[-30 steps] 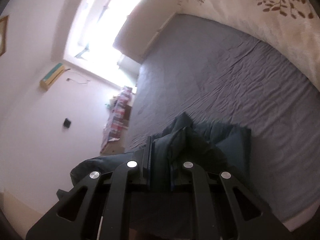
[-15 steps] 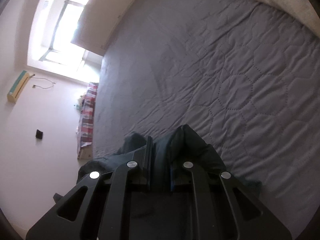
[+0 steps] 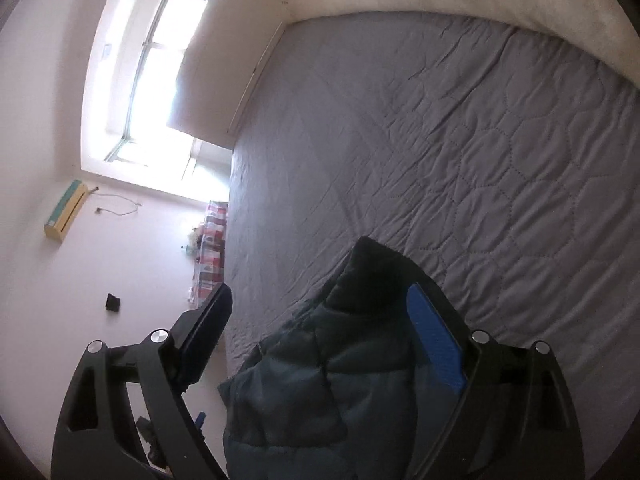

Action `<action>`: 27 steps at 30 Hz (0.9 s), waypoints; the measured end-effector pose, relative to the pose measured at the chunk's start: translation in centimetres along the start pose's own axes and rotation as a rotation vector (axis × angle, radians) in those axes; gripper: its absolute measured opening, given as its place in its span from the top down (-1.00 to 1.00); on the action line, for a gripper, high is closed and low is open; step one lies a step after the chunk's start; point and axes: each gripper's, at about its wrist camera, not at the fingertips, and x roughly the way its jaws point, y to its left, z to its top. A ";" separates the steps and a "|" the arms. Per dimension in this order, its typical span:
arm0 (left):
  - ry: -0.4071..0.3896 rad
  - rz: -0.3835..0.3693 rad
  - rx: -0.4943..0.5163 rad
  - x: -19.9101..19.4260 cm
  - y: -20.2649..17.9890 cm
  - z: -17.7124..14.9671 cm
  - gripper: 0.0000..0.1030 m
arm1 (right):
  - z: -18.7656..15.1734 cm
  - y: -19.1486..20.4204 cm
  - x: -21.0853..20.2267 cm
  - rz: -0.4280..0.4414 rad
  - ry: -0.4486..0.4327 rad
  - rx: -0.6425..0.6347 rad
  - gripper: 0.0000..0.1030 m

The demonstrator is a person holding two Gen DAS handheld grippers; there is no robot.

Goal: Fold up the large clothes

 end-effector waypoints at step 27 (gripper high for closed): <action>0.129 0.232 0.237 2.2 -0.5 -6.4 0.23 | -7.4 2.0 10.0 -0.475 0.211 -0.405 0.70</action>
